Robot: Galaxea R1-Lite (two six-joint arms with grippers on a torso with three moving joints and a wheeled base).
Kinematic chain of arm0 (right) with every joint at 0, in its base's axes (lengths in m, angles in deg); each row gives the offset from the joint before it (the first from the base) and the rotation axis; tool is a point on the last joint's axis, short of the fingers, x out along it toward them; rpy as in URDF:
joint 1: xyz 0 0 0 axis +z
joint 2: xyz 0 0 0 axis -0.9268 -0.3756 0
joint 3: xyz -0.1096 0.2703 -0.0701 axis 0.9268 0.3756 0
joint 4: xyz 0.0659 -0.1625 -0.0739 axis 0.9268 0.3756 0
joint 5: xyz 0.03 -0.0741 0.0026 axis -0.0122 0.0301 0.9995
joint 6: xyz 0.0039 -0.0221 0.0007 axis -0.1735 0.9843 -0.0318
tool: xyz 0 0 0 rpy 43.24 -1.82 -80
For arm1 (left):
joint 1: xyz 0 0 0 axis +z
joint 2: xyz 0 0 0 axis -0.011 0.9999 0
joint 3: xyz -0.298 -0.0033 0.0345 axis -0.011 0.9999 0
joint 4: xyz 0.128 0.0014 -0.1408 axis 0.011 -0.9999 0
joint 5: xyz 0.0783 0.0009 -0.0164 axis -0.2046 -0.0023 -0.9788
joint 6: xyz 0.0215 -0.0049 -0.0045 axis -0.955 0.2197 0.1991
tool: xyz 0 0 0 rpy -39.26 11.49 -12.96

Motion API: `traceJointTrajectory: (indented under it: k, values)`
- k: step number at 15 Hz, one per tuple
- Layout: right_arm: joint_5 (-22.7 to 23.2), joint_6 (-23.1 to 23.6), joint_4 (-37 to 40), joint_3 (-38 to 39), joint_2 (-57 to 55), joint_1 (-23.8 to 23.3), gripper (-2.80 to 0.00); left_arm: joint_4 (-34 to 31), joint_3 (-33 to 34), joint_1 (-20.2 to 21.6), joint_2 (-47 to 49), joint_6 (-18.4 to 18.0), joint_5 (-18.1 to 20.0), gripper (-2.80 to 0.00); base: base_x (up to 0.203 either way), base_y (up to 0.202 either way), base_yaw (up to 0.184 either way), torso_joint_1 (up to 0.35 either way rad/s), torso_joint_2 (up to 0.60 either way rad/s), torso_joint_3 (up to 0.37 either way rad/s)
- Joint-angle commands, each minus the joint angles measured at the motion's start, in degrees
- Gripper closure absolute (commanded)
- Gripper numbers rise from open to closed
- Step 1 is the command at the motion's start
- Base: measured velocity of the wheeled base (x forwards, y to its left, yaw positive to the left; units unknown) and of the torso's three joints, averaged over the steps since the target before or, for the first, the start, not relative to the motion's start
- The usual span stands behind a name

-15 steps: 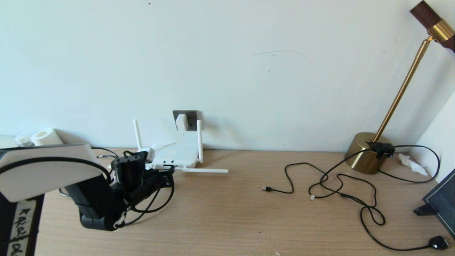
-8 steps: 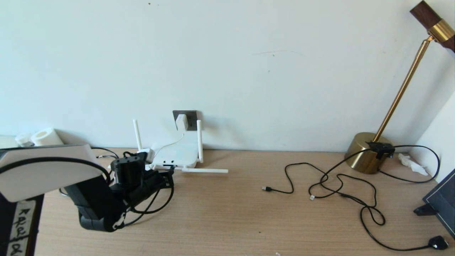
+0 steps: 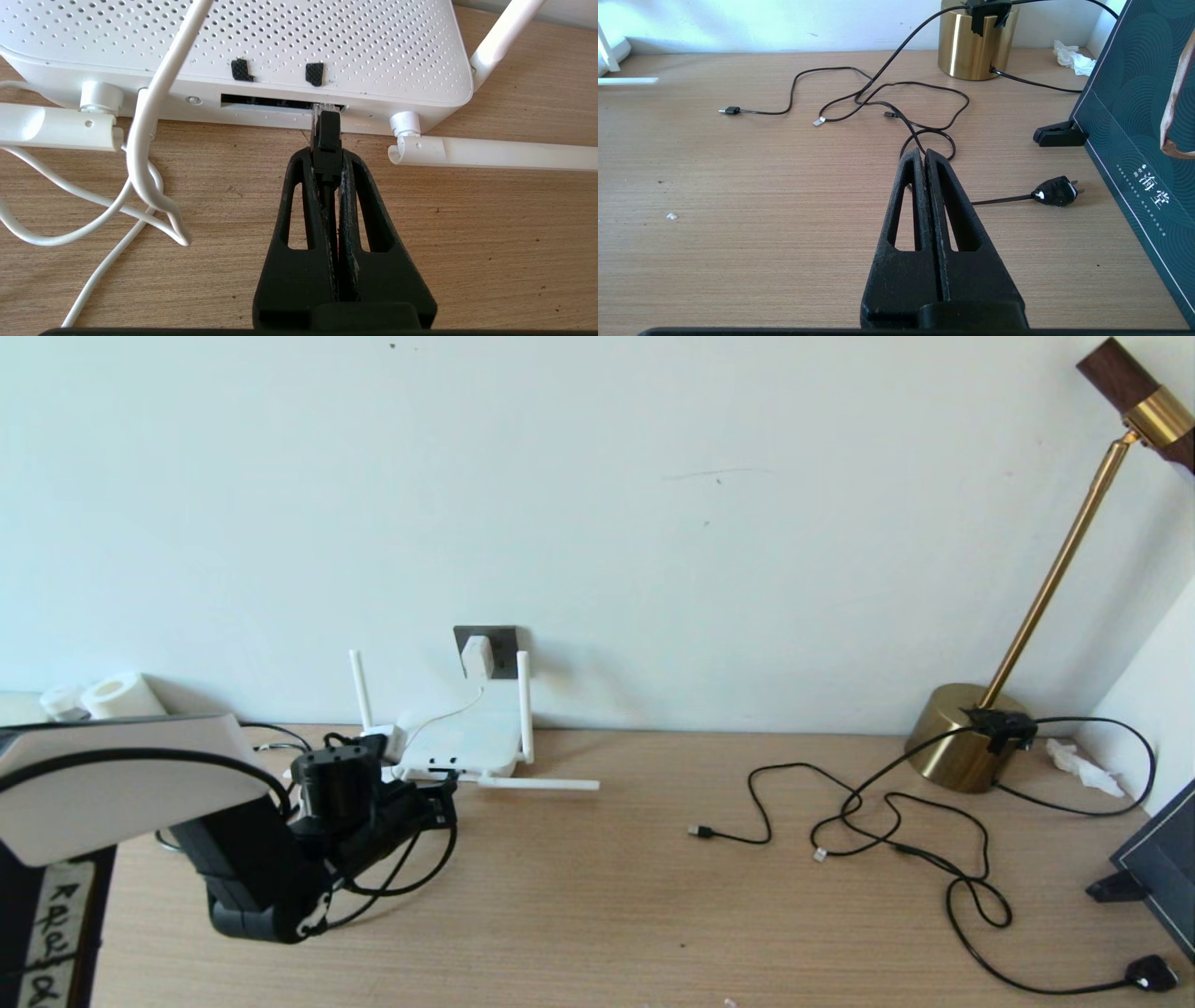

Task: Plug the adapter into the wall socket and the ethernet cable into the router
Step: Plug cable into router interface

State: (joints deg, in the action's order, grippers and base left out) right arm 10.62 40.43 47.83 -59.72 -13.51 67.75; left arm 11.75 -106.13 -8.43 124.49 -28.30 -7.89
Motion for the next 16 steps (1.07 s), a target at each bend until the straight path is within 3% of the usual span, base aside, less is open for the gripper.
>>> traceJointTrajectory:
  k: [1,16]
  values:
    - [0.02,-0.04,-0.03,0.00,-0.08,0.01,0.00,0.42,-0.28,-0.02,0.21,0.07,0.02,0.00,0.000,0.000,0.000,0.000,0.00,0.000]
    - [0.01,-0.04,-0.03,0.00,0.00,0.01,0.00,0.42,-1.60,0.33,0.83,1.21,0.02,0.00,0.000,0.000,0.000,0.000,0.00,0.000]
